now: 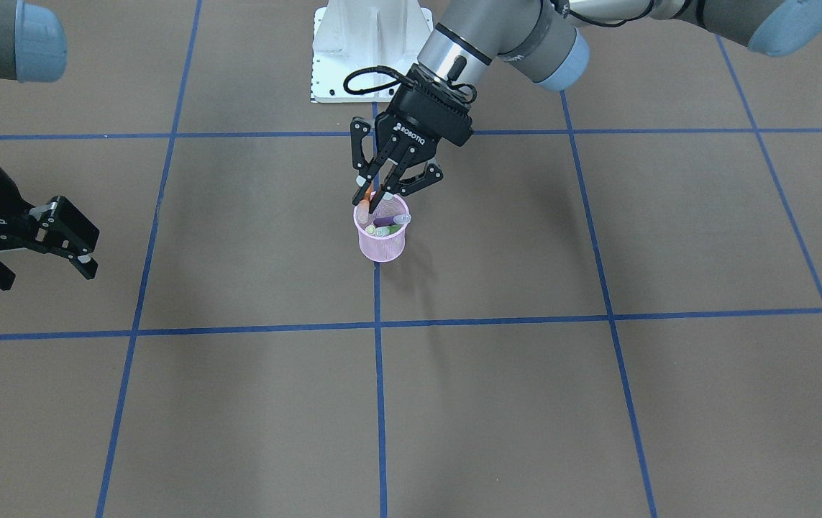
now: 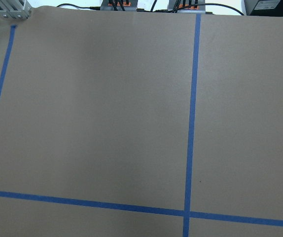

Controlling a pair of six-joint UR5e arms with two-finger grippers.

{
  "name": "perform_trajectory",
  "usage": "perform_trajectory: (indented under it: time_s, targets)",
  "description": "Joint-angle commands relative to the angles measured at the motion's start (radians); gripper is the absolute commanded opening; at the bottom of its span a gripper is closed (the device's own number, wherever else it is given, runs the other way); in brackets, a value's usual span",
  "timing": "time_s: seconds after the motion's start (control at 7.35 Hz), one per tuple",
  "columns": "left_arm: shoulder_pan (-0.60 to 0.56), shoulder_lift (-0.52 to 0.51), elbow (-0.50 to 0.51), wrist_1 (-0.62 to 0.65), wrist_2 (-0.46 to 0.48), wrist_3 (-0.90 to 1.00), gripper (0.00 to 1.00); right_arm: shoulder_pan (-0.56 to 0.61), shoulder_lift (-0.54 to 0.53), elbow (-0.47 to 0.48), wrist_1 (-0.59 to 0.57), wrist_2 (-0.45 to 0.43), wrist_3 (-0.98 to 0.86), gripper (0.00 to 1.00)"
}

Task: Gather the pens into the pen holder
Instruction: 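Grasp the orange pen with the left gripper and lift it upright, then lower the orange pen into the cup and open the left gripper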

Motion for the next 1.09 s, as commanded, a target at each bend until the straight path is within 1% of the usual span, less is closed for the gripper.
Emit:
perform_trajectory:
  time_s: [0.0, 0.14, 0.41, 0.68, 0.82, 0.95]
  targets:
    - [0.022, 0.003, 0.033, -0.112, 0.055, 0.166, 0.00, 0.002, -0.001, 0.001, 0.000, 0.000, -0.002, 1.00]
    - [0.022, 0.003, 0.090, -0.197, 0.072, 0.229, 0.00, 0.002, -0.001, 0.001, 0.000, 0.000, -0.002, 1.00]
    - [0.023, 0.017, 0.214, -0.363, 0.085, 0.258, 0.00, 0.002, -0.003, 0.002, 0.002, 0.000, -0.002, 1.00]
    - [0.023, 0.043, 0.219, -0.393, 0.083, 0.258, 0.00, 0.002, -0.009, 0.002, 0.002, 0.001, -0.006, 1.00]
    - [0.025, 0.063, 0.219, -0.443, 0.081, 0.258, 0.00, 0.002, -0.009, 0.002, 0.002, 0.001, -0.006, 1.00]
    - [0.025, 0.072, 0.217, -0.459, 0.081, 0.258, 0.00, 0.002, -0.009, 0.002, 0.002, 0.001, -0.006, 1.00]
